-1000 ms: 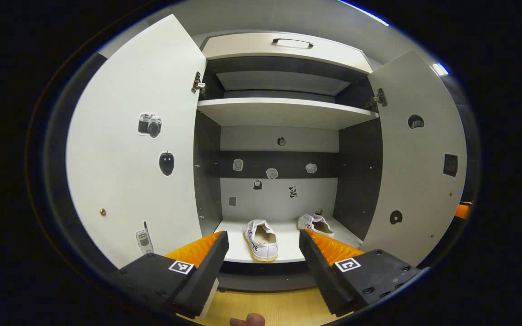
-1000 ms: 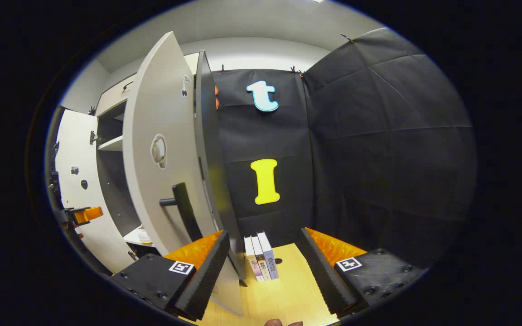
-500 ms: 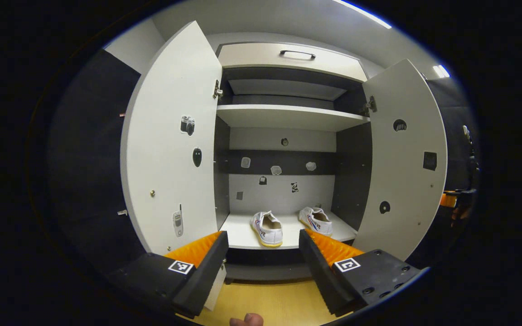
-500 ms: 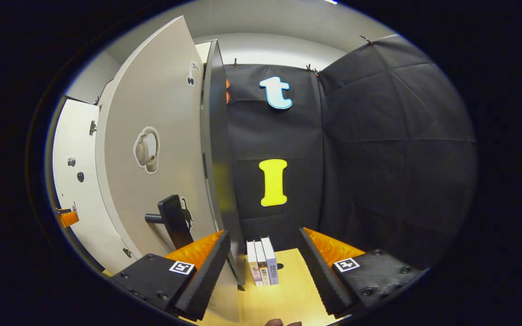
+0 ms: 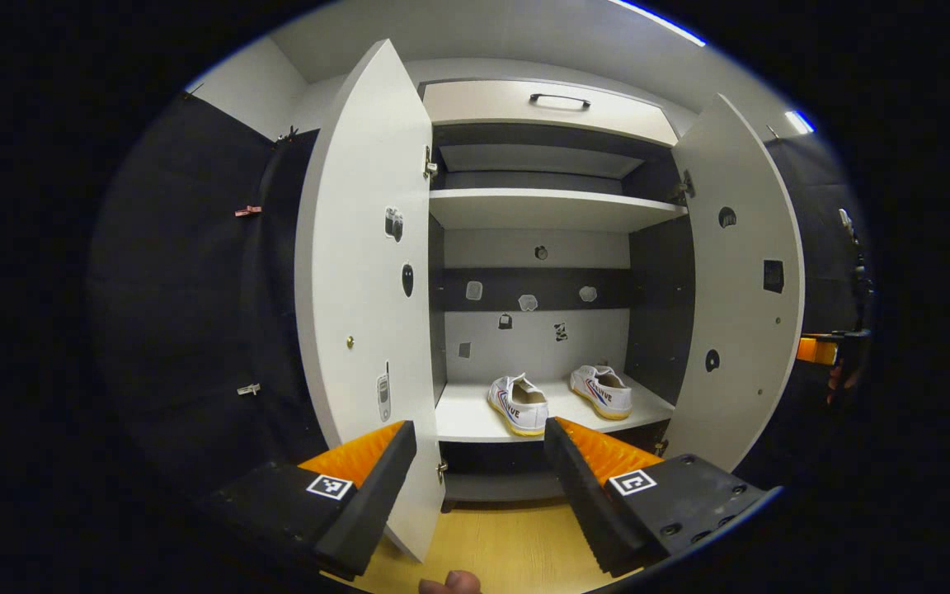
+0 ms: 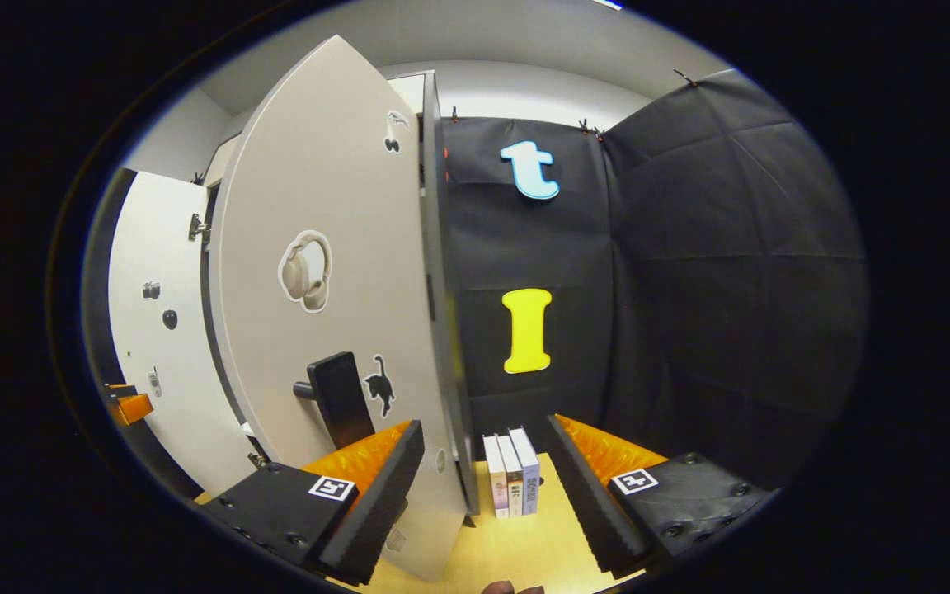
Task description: Grab one shoe with the right hand and put it into the shoe cabinet, grab the other shoe with the left hand and put it into the shoe cabinet; then close the right door with the right hand and the left door with the left hand.
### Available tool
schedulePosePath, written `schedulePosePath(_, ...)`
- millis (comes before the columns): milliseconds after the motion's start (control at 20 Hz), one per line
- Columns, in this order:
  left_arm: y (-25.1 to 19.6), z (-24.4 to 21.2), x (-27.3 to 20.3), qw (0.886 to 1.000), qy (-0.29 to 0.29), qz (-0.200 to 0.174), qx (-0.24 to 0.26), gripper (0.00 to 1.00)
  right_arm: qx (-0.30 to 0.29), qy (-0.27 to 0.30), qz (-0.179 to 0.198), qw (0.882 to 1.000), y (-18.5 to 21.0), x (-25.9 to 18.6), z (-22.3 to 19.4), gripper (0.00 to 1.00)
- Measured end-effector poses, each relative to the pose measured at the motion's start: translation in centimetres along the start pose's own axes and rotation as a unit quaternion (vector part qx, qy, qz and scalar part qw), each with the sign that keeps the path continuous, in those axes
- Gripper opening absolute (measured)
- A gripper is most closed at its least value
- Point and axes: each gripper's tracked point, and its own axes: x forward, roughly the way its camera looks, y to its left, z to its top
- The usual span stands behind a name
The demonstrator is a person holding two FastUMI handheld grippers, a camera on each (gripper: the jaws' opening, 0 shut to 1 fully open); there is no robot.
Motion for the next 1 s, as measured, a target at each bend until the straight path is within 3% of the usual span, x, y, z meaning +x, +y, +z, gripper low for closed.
schedulePosePath(350,1.1,0.0,-0.5,1.0,-0.007,-0.004,-0.002,0.97,-0.001,0.006,0.07,0.997,7.4,0.2,-1.0,0.98)
schedulePosePath(550,1.3,0.1,-1.2,1.0,-0.01,-0.007,-0.009,0.97,-0.009,0.004,0.091,0.996,10.0,-0.7,-0.8,0.98)
schedulePosePath(800,3.3,0.6,-2.7,1.0,-0.017,0.006,-0.023,0.97,-0.012,0.008,0.097,0.995,11.0,-1.8,-1.1,0.98)
schedulePosePath(1000,7.5,0.8,-3.9,0.998,-0.02,0.032,-0.042,0.96,-0.009,0.016,0.091,0.996,11.0,-2.3,-1.9,0.98)
